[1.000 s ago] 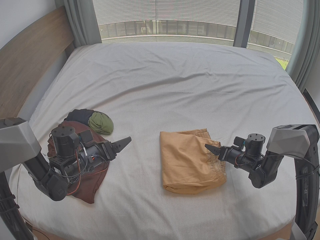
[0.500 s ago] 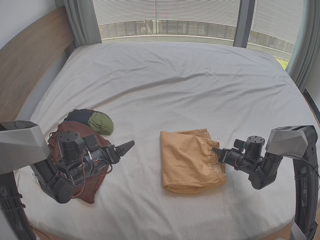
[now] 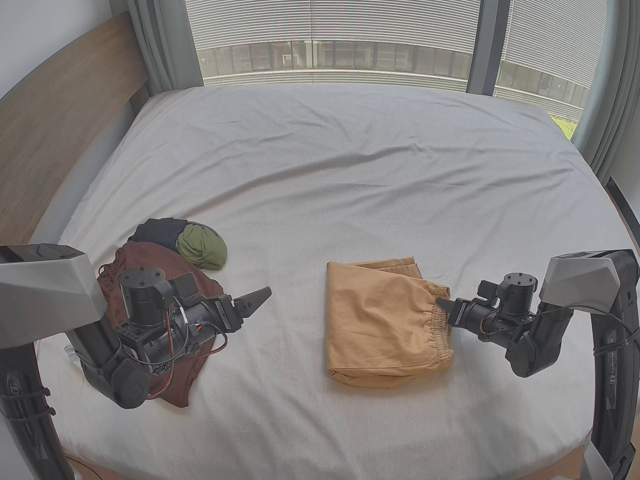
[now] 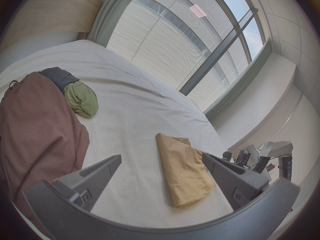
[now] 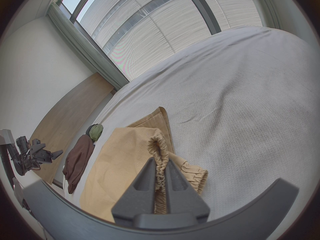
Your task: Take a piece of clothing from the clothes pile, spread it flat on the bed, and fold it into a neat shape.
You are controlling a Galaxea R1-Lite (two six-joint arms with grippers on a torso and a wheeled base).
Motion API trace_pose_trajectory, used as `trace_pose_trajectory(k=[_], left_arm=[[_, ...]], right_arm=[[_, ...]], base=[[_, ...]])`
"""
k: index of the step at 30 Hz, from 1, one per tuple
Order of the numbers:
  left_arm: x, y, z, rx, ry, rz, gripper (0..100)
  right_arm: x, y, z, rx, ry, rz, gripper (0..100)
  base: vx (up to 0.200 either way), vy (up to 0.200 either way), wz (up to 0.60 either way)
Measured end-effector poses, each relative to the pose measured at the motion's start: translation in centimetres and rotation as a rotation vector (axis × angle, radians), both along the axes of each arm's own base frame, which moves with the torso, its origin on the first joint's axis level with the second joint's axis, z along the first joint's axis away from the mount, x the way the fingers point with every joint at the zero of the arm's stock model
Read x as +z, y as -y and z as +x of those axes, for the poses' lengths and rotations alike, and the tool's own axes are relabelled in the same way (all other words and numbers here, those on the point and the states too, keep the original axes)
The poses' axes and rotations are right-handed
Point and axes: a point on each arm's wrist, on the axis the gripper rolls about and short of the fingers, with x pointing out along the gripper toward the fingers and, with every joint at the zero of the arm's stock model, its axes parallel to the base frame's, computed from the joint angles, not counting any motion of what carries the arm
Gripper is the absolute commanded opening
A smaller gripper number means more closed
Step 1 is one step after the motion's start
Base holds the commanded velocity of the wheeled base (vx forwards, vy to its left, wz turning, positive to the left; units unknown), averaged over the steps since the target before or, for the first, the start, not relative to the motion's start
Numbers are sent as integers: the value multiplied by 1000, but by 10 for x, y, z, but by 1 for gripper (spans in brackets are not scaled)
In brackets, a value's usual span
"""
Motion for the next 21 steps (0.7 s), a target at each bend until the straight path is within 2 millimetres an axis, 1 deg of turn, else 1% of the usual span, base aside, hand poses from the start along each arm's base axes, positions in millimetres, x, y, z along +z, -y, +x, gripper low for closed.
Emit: trace_pose_trajectory(k=[2,3,9,13,17,21], left_arm=[[0,0,0,0,-1,0,100],[0,0,0,0,-1,0,100],[-1,0,0,0,-1,0,100],[-1,0,0,0,-1,0,100],[-1,0,0,0,-2,0,100],[-1,0,0,0,-4,1,100]], right_arm=[[0,0,0,0,-1,-1,0],[0,0,0,0,-1,-1,100],[2,0,-1,1,8,-5,100],[8,4,-5,-5,3,-14,100],[15,10,-10,-12,-30,-33,100],[16,17,-19,-23,-111,-53,100]], base=[[0,0,0],[0,0,0],[0,0,0],[0,0,0],[0,0,0],[0,0,0]])
